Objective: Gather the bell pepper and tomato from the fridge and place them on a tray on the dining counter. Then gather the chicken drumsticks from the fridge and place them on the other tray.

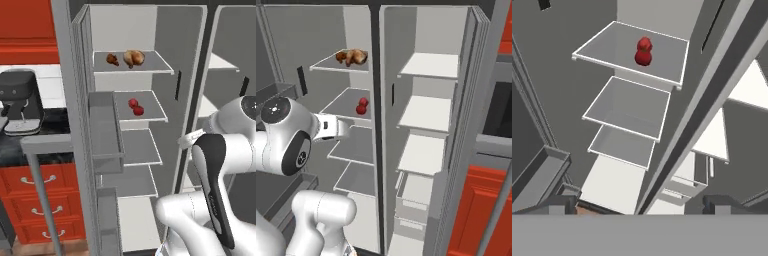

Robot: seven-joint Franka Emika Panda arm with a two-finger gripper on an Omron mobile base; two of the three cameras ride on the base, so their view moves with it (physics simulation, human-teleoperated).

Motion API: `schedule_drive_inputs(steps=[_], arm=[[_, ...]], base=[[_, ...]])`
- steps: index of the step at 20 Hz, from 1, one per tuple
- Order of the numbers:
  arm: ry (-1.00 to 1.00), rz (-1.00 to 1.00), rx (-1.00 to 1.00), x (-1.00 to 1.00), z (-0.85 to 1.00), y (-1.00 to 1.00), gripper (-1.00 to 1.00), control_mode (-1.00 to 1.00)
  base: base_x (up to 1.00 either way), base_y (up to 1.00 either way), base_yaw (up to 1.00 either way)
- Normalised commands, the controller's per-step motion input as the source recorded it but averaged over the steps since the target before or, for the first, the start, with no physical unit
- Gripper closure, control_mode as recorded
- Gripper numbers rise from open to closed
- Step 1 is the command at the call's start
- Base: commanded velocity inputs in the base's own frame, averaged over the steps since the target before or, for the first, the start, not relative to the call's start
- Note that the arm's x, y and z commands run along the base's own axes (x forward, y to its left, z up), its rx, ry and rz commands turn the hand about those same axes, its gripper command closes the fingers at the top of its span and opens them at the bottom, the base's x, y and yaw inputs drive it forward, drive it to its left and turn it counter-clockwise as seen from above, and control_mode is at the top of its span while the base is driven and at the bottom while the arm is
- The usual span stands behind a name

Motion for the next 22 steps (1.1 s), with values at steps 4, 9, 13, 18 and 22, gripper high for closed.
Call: schedule_drive_inputs(steps=[4, 9, 13, 18, 22], arm=[[0.0, 0.0, 0.0, 0.0, 0.0, 0.0, -1.0, 1.0], [0.0, 0.0, 0.0, 0.0, 0.0, 0.0, -1.0, 1.0], [0.0, 0.0, 0.0, 0.0, 0.0, 0.0, -1.0, 1.0], [0.03, 0.0, 0.0, 0.31, -0.04, 0.32, -1.0, -1.0], [0.04, 0.0, 0.0, 0.63, -0.08, 0.63, -1.0, -1.0]], base=[[0.55, 0.05, -0.15], [0.57, 0.25, -0.17], [0.53, 0.38, -0.1], [0.18, 0.21, -0.01], [0.0, 0.0, 0.0]])
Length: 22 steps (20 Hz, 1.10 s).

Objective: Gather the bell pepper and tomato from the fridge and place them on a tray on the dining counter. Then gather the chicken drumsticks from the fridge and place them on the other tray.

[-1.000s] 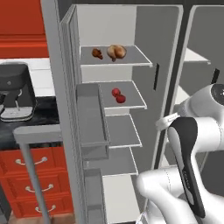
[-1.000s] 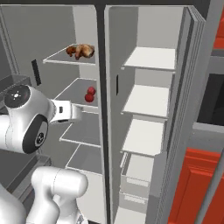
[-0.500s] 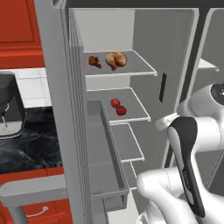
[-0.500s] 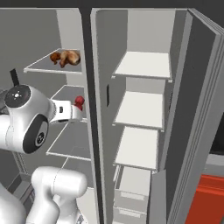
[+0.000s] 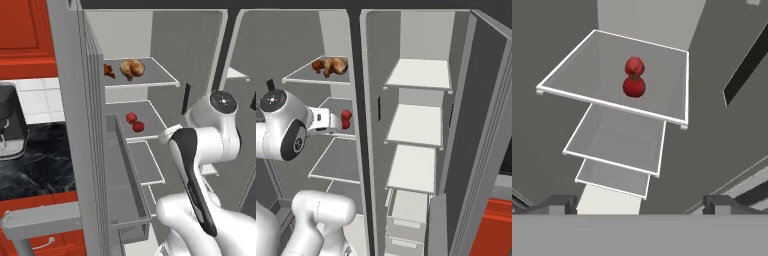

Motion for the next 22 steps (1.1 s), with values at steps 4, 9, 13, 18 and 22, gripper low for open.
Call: schedule_drive_inputs(steps=[4, 9, 13, 18, 22], arm=[[0.04, 0.0, 0.1, 0.73, -0.06, 0.35, -1.0, -1.0], [0.07, 0.01, 0.1, 0.83, -0.19, 0.28, -1.0, -1.0], [0.05, 0.0, 0.06, 0.62, -0.41, 0.27, -1.0, -1.0], [0.01, -0.02, 0.0, 0.47, -0.31, 0.03, -1.0, -1.0], [0.0, -0.02, -0.02, 0.42, -0.24, 0.0, -1.0, -1.0]], base=[[0.0, 0.0, 0.0], [0.0, 0.0, 0.0], [0.0, 0.0, 0.0], [0.0, 0.0, 0.0], [0.0, 0.0, 0.0]])
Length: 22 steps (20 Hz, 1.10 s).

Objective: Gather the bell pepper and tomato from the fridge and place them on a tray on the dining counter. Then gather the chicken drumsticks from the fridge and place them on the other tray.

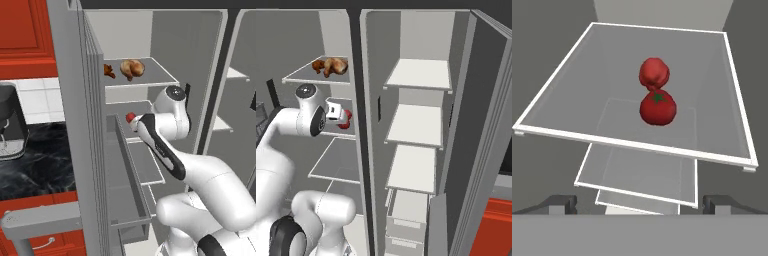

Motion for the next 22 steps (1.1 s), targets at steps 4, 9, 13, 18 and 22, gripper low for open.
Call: schedule_drive_inputs(steps=[4, 9, 13, 18, 22], arm=[[0.0, 0.0, -0.03, 0.38, -0.25, 0.0, -1.0, -1.0], [0.0, -0.01, -0.01, 0.5, -0.22, 0.0, -1.0, -1.0], [0.0, -0.01, -0.01, 0.54, -0.23, 0.0, -1.0, -1.0], [0.0, -0.01, -0.02, 0.39, -0.22, 0.04, -1.0, -1.0], [0.0, -0.01, -0.01, 0.3, -0.21, 0.03, -1.0, -1.0]], base=[[0.0, 0.0, 0.0], [0.0, 0.0, 0.0], [0.0, 0.0, 0.0], [0.0, 0.0, 0.0], [0.0, 0.0, 0.0]])
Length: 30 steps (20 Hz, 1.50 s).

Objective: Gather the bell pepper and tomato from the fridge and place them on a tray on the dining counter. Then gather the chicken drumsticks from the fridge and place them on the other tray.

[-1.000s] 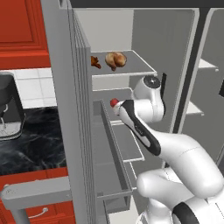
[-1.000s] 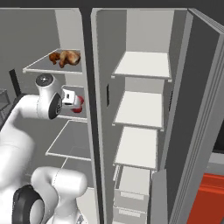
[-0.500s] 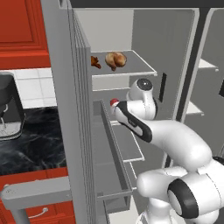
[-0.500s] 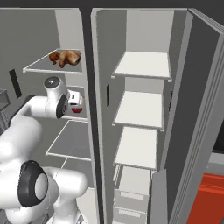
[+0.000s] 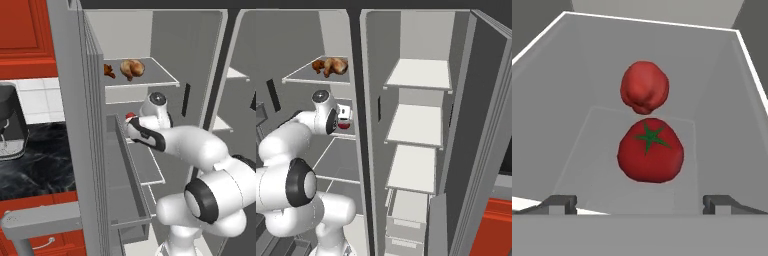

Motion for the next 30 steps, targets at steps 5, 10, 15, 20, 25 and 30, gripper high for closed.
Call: schedule_drive_inputs(steps=[5, 10, 15, 20, 25, 30], arm=[[0.0, -0.01, 0.0, 0.3, -0.14, 0.0, -1.0, -1.0], [0.0, -0.01, 0.0, 0.31, -0.08, 0.01, -1.0, -1.0], [0.0, -0.01, 0.0, 0.02, -0.17, 0.04, -1.0, -1.0], [0.0, -0.01, 0.0, 0.01, -0.18, 0.0, -1.0, -1.0], [0.0, -0.02, 0.0, 0.2, -0.16, 0.0, -1.0, -1.0], [0.0, 0.0, 0.0, 0.14, -0.14, 0.01, -1.0, -1.0]], base=[[0.0, 0.0, 0.0], [0.0, 0.0, 0.0], [0.0, 0.0, 0.0], [0.0, 0.0, 0.0], [0.0, 0.0, 0.0], [0.0, 0.0, 0.0]])
